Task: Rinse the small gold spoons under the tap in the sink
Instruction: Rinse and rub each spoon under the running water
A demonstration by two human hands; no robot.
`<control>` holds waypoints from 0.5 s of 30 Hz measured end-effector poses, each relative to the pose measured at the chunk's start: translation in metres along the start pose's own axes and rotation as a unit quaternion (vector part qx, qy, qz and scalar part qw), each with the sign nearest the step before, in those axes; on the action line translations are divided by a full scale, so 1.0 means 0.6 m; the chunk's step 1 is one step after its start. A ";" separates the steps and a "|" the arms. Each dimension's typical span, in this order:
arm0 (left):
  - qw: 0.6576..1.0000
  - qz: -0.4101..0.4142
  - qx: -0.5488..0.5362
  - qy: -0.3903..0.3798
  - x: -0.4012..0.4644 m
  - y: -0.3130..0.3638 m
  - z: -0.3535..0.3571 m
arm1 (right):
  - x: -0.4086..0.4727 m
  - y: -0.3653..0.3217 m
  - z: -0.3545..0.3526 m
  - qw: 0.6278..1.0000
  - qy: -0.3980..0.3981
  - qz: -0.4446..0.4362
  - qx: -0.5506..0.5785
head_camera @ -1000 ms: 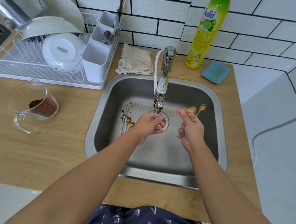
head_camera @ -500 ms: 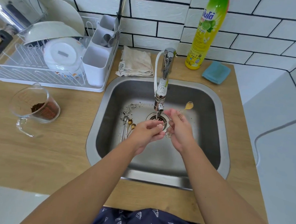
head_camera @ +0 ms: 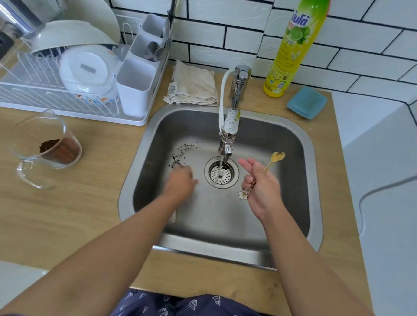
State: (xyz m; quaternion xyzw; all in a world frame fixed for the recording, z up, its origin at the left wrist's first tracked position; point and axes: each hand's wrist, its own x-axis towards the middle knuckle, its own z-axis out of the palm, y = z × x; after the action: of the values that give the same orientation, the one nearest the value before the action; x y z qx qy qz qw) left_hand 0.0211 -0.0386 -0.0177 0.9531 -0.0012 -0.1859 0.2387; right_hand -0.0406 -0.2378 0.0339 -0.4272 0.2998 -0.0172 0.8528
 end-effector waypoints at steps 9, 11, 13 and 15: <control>0.985 -0.068 0.157 -0.003 0.046 -0.039 0.001 | -0.004 -0.005 -0.013 0.999 -0.024 0.020 -0.006; 0.984 -0.080 0.158 -0.015 0.050 -0.039 -0.009 | 0.001 -0.002 -0.015 0.999 -0.028 0.028 -0.009; 0.986 -0.086 0.141 -0.015 0.049 -0.039 -0.019 | 0.006 0.002 -0.013 0.999 -0.029 0.034 -0.018; 0.991 -0.075 0.115 -0.002 0.042 -0.032 -0.031 | 0.011 0.007 -0.014 0.999 -0.026 0.038 -0.022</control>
State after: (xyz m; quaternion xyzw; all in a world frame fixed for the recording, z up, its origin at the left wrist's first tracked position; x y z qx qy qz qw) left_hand 0.0495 -0.0153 -0.0203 0.9714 0.0480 -0.2035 0.1128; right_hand -0.0404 -0.2431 0.0234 -0.4349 0.2936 0.0329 0.8506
